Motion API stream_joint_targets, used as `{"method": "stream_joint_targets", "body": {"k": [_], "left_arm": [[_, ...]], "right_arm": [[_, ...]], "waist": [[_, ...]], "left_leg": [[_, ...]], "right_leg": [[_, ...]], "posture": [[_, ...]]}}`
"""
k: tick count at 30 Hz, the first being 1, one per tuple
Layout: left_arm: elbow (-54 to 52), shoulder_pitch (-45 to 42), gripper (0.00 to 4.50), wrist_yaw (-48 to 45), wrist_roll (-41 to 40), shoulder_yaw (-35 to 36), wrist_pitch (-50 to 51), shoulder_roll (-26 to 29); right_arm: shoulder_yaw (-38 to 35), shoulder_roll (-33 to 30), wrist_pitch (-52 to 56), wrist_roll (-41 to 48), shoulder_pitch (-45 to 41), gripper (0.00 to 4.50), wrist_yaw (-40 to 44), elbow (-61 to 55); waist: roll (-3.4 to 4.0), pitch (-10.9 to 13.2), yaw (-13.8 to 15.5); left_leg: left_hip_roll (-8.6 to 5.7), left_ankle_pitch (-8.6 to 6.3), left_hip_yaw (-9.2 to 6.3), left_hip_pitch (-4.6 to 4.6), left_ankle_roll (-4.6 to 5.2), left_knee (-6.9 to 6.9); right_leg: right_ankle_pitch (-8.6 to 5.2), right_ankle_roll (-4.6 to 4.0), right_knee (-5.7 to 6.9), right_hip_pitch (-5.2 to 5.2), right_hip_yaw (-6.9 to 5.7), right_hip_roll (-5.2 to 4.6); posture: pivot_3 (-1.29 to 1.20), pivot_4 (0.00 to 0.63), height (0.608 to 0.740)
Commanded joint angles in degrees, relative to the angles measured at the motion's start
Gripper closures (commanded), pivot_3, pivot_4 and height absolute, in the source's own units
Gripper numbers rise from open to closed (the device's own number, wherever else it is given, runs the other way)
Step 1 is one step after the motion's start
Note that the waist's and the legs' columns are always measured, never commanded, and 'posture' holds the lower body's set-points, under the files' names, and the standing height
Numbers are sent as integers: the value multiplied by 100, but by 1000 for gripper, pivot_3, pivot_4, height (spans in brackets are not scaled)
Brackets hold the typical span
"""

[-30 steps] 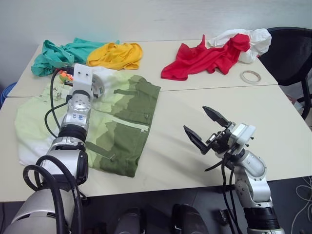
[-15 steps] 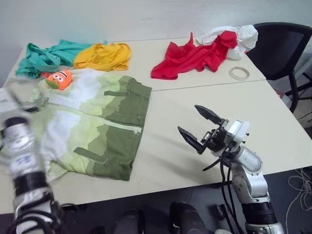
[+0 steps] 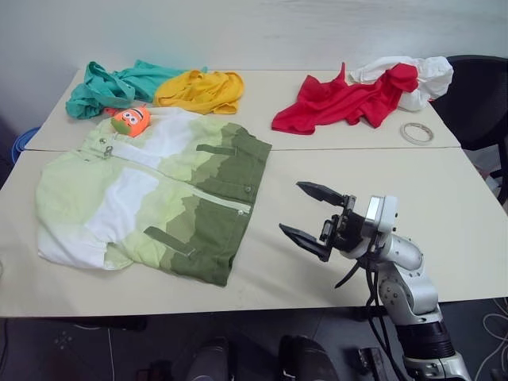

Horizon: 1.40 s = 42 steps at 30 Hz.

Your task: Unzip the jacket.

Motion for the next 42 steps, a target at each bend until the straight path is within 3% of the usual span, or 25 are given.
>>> {"method": "stream_joint_targets", "body": {"k": [1, 6, 11, 12, 14, 18, 24, 30, 36, 39, 42], "left_arm": [[-299, -55, 3044, 153, -184, 171, 402, -86], [-374, -155, 1476, 190, -153, 296, 403, 35], [-1120, 72, 125, -467, -551, 381, 318, 66], [-1176, 123, 56, -673, -638, 426, 209, 94], [-1197, 171, 56, -1021, -795, 566, -11, 202], [-978, 604, 56, -2370, -658, 265, -650, 934], [139, 916, 56, -3713, -414, -926, -270, 2119], [1345, -8, 56, -4019, -96, -2099, 72, 2752], [2350, -957, 56, -4177, 120, -2785, 318, 2937], [2646, -1305, 644, -4348, 103, -3019, 495, 2909], [2839, -1468, 1527, -4542, 167, -3245, 528, 2926]], "right_arm": [[280, -225, -266, 103, -81, 0, 904, -252], [315, -287, -98, 155, -200, 0, 1076, -118], [271, -347, 1010, 397, -249, 0, 404, -355], [356, -414, 1134, 336, -216, 0, 419, -427], [491, -486, 1304, 145, -143, 0, 334, -544], [734, -521, 1575, -274, -143, 0, 41, -558], [1366, -358, 196, -1448, -570, 0, 424, 369], [2113, 270, -1828, -2869, -1480, 0, 220, 2034], [2495, 983, -2341, -3596, -2230, 0, -284, 3291], [2613, 1242, -2284, -3817, -2439, 612, -429, 3751], [2580, 1357, -2355, -3834, -2494, 1589, -552, 3904]], "waist": [[3, 1, -22], [0, 0, -124], [-7, -4, -154], [-5, -3, -152], [-2, -1, -150], [-6, -3, -155], [34, 17, -158], [16, 11, -290], [16, 11, -402], [14, 10, -454], [14, 10, -460]], "left_leg": [[0, 1, 2, 0, 0, -5], [10, 3, 5, 0, 3, -6], [15, -2, 9, 0, -5, -5], [15, -2, 9, 0, -5, -5], [15, -4, 10, -1, -9, -7], [22, -7, 11, -3, -14, -7], [19, -8, 30, 2, -15, -9], [35, -4, 39, -7, -17, -15], [41, 8, 50, -4, 1, -12], [50, 8, 50, -5, 0, -9], [57, 10, 50, -3, -4, -7]], "right_leg": [[0, 0, 7, 0, -1, 2], [0, 0, 26, -6, -18, 9], [-1, -1, 25, -8, -17, 6], [-1, -1, 24, -9, -16, 6], [-4, -7, 18, -10, -15, 6], [-8, -15, -3, -11, -18, 10], [-14, -26, -6, -20, -9, 8], [-20, -36, 38, -42, -21, 25], [-26, -47, 55, -48, -30, 42], [-26, -47, 59, -48, -27, 80], [-27, -49, 60, -47, -21, 90]], "posture": [[0, 150, 740], [0, 150, 740], [0, 150, 740], [0, 150, 740], [0, 150, 740], [0, 150, 740], [0, 150, 740], [0, 150, 740], [0, 150, 740], [0, 150, 740], [0, 150, 740]]}}
